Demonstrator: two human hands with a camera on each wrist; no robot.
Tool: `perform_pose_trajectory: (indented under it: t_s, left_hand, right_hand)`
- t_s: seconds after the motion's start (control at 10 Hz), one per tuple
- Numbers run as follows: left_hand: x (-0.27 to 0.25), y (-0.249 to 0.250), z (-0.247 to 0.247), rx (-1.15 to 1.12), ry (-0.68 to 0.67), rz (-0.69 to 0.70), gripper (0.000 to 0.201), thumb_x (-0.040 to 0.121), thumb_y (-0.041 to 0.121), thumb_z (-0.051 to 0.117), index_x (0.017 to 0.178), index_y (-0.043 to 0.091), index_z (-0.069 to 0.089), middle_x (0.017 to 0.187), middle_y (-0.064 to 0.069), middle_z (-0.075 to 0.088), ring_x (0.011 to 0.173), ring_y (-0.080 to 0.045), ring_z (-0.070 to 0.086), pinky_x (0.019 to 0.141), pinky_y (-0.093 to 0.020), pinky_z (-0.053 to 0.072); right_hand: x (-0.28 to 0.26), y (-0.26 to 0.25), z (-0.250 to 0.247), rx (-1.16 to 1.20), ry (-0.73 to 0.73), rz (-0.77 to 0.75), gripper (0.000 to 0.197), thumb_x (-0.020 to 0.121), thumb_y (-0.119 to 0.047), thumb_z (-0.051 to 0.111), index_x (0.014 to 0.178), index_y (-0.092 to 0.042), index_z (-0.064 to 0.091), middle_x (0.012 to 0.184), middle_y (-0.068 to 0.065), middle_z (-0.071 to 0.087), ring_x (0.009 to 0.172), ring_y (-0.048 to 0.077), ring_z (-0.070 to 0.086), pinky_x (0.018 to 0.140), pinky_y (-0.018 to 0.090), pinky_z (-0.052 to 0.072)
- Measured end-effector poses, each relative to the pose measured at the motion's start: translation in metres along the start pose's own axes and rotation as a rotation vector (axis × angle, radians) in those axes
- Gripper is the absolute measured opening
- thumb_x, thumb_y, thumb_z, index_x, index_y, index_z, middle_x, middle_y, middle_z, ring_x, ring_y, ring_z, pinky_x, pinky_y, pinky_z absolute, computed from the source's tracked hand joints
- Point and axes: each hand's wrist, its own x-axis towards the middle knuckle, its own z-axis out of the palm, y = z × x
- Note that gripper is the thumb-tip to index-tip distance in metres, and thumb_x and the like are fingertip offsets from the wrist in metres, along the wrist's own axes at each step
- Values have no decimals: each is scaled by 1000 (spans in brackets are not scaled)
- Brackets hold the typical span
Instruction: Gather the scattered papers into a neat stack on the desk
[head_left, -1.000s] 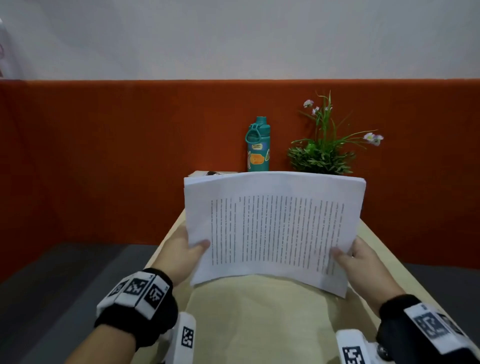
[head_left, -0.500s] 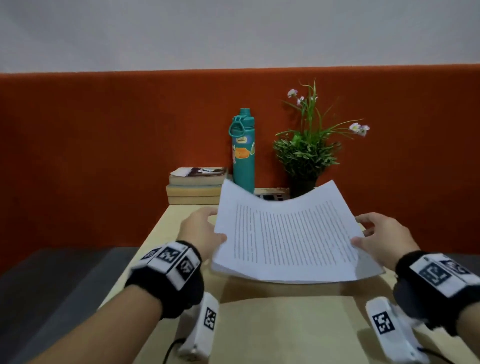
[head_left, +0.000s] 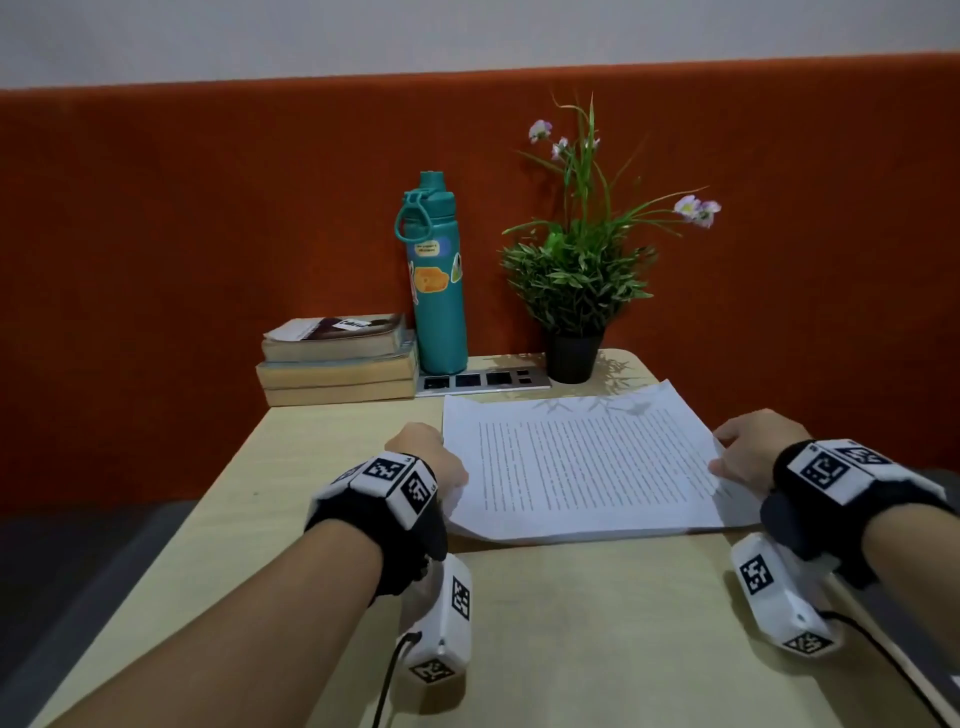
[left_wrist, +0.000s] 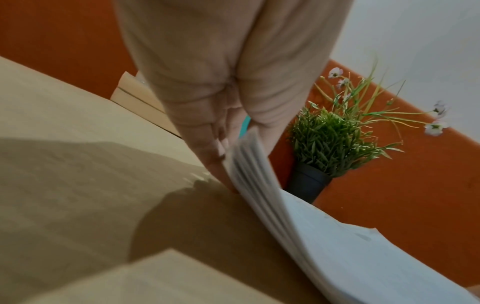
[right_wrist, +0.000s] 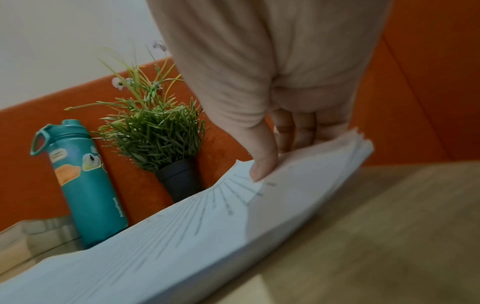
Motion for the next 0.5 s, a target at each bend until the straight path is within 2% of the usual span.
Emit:
perform_pose_trajectory:
  t_s: [0.1, 0.2, 0.3, 0.4, 0.5]
  left_hand:
    - [8, -3, 3, 66, -47, -2, 19, 70, -2, 67, 68, 10, 52, 89, -7, 56, 82, -24, 51, 70, -30, 45]
    - [15, -3, 8, 65, -22, 30, 17, 76, 10, 69, 85, 7, 55, 87, -8, 57, 80, -23, 52, 74, -30, 47]
    - [16, -2, 9, 86, -16, 42, 18, 78, 13, 67, 87, 6, 54, 84, -8, 57, 80, -24, 52, 73, -27, 46]
    - [17, -4, 12, 118, -36, 33, 17, 77, 14, 67, 87, 7, 55, 89, -10, 57, 79, -24, 53, 76, -29, 49]
    - [14, -5, 5, 89, -29, 48, 16, 81, 19, 64, 92, 9, 57, 95, -10, 57, 84, -25, 54, 81, -31, 48]
  right_hand:
    - [6, -1, 2, -31, -27, 0, 41, 96, -37, 46, 127, -12, 59, 129, 2, 61, 118, 16, 58, 95, 24, 47]
    - [13, 0, 4, -135, -55, -63, 41, 97, -39, 42, 122, -12, 61, 125, 1, 63, 115, 16, 59, 88, 22, 46]
    - [16, 0, 5, -240, -106, -96, 36, 96, -33, 45, 118, -11, 64, 120, 2, 66, 111, 17, 61, 75, 20, 43]
    - [22, 2, 8, -210, -134, -93, 36, 96, -31, 46, 118, -10, 64, 121, 4, 65, 112, 18, 61, 73, 20, 41]
    - [21, 2, 8, -71, -136, -38, 43, 98, -35, 43, 126, -7, 58, 129, 7, 61, 112, 20, 58, 82, 24, 42]
